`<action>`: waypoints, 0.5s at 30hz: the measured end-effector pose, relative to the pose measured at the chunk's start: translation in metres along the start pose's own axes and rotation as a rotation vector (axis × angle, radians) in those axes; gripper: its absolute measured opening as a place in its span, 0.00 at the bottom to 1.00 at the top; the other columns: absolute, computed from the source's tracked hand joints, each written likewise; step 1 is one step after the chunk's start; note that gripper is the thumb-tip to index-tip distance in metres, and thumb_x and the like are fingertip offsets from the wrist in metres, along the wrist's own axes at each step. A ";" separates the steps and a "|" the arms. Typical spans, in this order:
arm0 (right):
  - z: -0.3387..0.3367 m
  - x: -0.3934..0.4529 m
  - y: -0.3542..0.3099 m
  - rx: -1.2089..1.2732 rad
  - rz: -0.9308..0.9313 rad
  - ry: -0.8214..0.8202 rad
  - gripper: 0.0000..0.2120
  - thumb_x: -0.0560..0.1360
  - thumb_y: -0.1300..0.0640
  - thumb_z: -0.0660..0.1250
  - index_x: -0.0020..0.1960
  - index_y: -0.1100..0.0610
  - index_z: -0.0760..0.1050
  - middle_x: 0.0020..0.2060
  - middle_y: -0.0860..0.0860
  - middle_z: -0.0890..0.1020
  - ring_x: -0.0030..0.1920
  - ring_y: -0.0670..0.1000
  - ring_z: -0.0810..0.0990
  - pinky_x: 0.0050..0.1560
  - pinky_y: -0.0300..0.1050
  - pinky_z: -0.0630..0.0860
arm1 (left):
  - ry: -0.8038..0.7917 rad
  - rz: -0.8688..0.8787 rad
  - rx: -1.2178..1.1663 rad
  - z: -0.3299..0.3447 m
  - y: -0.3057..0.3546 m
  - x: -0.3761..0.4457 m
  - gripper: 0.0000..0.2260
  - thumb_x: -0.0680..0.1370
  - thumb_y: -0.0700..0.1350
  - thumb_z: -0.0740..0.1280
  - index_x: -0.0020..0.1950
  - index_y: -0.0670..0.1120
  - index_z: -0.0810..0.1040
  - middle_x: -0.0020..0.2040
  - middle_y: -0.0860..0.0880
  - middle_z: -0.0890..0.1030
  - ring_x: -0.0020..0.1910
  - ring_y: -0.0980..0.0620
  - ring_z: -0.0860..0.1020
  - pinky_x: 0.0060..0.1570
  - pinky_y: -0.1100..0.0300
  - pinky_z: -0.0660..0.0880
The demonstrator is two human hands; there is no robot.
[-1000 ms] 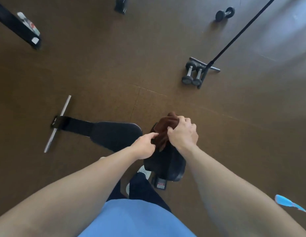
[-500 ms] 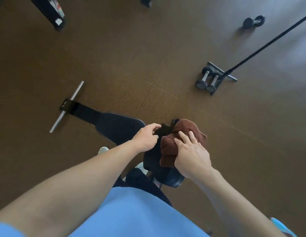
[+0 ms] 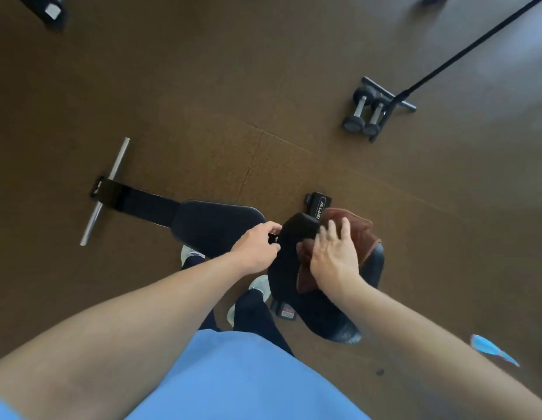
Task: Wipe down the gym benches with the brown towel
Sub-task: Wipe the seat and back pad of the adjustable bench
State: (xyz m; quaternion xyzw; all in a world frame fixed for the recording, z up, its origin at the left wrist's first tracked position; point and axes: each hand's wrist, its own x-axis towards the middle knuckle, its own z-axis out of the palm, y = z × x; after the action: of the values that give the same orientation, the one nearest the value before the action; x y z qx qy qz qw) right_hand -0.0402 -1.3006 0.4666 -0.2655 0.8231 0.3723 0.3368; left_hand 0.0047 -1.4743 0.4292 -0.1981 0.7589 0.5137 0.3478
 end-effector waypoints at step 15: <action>0.019 0.098 -0.051 -0.200 -0.034 -0.311 0.32 0.87 0.45 0.47 0.85 0.56 0.41 0.82 0.61 0.38 0.79 0.72 0.32 0.71 0.74 0.28 | -0.185 0.169 0.259 -0.058 -0.045 0.086 0.21 0.83 0.47 0.65 0.76 0.58 0.67 0.74 0.57 0.72 0.73 0.53 0.70 0.68 0.53 0.70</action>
State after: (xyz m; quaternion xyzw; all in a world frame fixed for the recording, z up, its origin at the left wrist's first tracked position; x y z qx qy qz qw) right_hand -0.0600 -1.3340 0.3615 -0.2507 0.7154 0.4832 0.4381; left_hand -0.0427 -1.5408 0.3508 -0.0390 0.7975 0.4549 0.3943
